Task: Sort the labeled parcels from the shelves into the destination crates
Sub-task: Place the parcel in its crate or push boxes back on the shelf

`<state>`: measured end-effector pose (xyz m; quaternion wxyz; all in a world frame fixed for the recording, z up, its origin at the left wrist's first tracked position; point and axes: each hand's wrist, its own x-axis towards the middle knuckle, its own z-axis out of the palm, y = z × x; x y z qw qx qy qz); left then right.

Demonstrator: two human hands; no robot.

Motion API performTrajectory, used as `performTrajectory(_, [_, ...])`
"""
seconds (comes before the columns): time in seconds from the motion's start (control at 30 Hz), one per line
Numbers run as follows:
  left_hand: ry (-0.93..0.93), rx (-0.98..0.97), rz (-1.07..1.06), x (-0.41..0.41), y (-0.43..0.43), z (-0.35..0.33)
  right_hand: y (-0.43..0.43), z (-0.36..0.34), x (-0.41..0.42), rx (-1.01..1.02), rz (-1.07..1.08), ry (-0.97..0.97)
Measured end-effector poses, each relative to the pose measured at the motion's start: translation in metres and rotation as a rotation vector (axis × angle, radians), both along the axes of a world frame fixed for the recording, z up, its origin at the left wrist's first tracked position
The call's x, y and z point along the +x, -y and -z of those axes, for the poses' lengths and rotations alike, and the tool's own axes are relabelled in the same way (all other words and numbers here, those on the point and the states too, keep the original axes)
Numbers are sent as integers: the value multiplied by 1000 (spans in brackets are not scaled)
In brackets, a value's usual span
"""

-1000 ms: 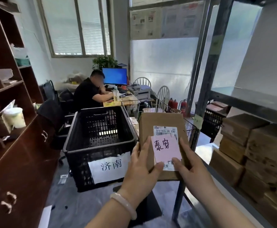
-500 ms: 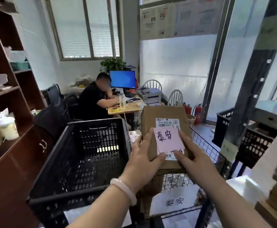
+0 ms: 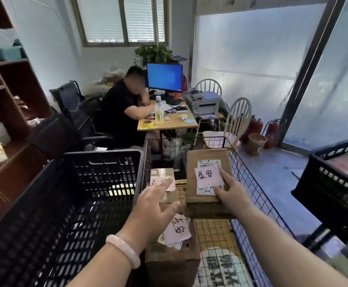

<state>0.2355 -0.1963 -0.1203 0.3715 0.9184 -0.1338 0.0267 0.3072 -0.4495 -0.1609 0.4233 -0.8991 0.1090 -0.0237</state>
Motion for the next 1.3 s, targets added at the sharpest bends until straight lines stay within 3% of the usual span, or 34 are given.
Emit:
performTrajectory(0.3, [5,68,-21,46,-10,19,3,34,88,150,31,-12])
performTrajectory(0.6, [34,108,27,60,-18,16,-25,103,115,58,-70,-197])
performTrajectory(0.83, [70,91,2,66,-26,22,-26,143,125,-83,-81,-372])
performTrajectory(0.97, [91,117,12,68,-24,25,-29,154,122,-298,-145,-474])
performTrajectory(1.07, [92,125,28,69,-23,25,-28,148,119,-435,-193,-439])
performTrajectory(1.3, [76,276,77,63,-23,19,-42,91,77,-548,-240,-172])
